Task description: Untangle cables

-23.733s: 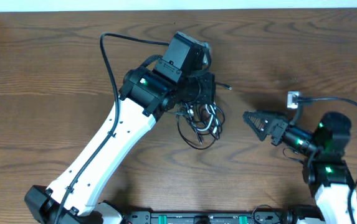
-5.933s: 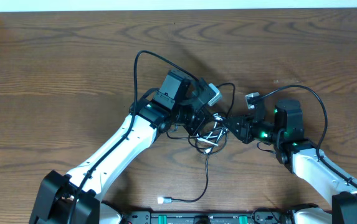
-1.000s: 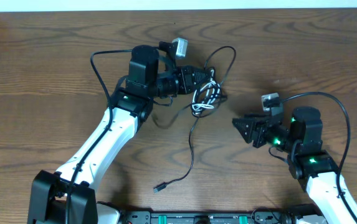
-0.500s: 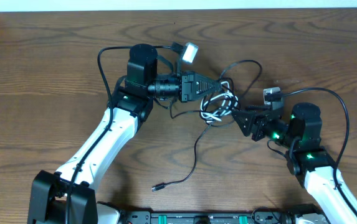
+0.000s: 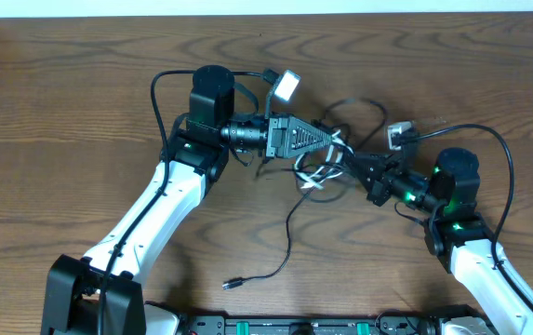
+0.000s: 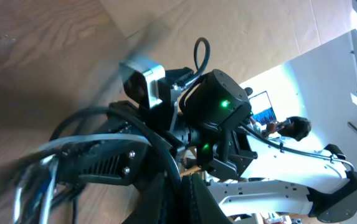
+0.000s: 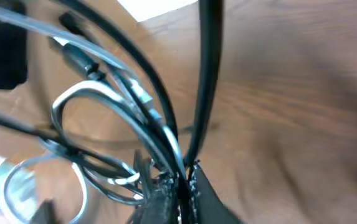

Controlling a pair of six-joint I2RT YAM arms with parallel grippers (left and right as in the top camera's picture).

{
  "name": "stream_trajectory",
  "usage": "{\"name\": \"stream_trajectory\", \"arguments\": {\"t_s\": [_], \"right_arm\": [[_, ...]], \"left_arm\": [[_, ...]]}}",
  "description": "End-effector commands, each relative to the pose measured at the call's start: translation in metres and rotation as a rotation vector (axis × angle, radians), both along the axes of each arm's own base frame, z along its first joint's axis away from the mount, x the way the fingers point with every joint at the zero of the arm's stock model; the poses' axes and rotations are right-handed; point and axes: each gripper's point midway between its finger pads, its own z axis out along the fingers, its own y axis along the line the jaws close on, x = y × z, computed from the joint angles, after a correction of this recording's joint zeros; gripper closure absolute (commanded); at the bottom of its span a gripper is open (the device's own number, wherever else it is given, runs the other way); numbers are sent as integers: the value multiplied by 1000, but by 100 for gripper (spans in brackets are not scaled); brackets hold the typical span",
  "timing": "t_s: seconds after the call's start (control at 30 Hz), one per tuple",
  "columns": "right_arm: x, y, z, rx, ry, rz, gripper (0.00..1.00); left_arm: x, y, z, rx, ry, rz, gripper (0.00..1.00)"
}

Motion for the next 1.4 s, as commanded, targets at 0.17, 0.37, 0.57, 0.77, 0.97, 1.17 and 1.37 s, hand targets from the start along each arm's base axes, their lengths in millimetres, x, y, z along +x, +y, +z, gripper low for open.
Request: {"name": "stream_trajectory", "arguments": {"t_s": [0.17, 0.37, 0.57, 0.77, 0.97, 1.17, 1.37], "right_arm": [[-24, 8, -14, 42, 147, 94, 99], [-22, 3, -7, 45, 120, 76, 99], [-20, -12, 14, 73, 56, 50, 99], [-21, -14, 33, 84, -29, 64, 99], [-18, -15, 33, 78, -38, 49, 99], [-31, -5, 19, 70, 44, 93, 99], [-48, 5, -10, -25, 94, 146, 97]], "left_arm": [[51, 8, -8, 82, -33, 304, 92], [81, 40, -68, 331, 129, 600, 92], [72, 102, -144, 722, 302, 855, 92], [56, 95, -148, 729, 332, 764, 92], [47, 66, -129, 606, 260, 582, 92], [62, 37, -81, 372, 163, 512, 92], [79, 29, -50, 239, 172, 559, 92]]}}
